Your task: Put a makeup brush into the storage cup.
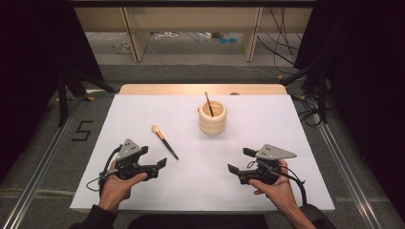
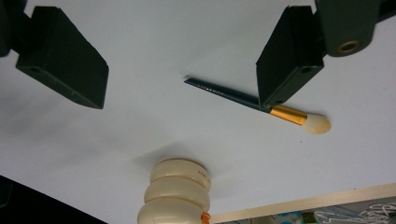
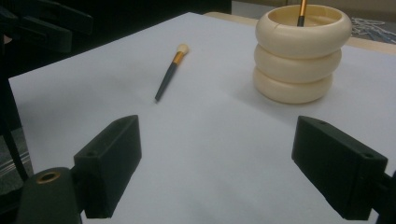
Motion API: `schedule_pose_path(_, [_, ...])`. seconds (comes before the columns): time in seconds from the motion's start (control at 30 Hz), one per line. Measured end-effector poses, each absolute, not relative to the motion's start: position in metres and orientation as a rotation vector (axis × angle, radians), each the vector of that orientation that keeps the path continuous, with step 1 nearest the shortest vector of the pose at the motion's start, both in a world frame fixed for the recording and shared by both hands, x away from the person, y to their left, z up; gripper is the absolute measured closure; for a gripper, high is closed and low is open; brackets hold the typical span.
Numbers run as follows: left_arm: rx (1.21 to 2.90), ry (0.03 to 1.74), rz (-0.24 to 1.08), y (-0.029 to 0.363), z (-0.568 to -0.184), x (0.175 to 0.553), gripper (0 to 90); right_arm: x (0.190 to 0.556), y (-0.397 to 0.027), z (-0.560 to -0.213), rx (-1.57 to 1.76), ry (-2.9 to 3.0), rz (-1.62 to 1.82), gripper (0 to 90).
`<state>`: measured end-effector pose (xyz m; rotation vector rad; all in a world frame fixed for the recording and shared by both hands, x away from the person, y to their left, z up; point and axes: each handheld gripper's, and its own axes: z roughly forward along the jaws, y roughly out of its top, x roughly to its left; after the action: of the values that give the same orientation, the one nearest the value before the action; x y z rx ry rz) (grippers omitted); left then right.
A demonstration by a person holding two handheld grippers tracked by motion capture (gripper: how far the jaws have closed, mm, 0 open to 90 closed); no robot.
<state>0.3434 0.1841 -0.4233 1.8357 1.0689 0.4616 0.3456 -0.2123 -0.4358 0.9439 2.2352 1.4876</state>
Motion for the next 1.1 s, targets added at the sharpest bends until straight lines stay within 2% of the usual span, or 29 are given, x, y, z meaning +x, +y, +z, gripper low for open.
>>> schedule_pose_path(0.63, [2.025, 1.235, 0.418, 0.175, -0.413, 0.392, 19.4, 0.347, -0.211, -0.437, 0.924, 2.218, 1.508, 16.6])
schedule_pose_path(1.0, [2.032, 1.308, 0.372, 0.173, -0.415, 0.416, 20.0, 0.346, -0.211, -0.436, 0.934, 2.225, 1.509, 16.5])
schedule_pose_path(1.1, [1.990, 1.325, 0.373, 0.173, -0.417, 0.421, 20.0, 0.346, -0.211, -0.436, 0.932, 2.224, 1.511, 16.5])
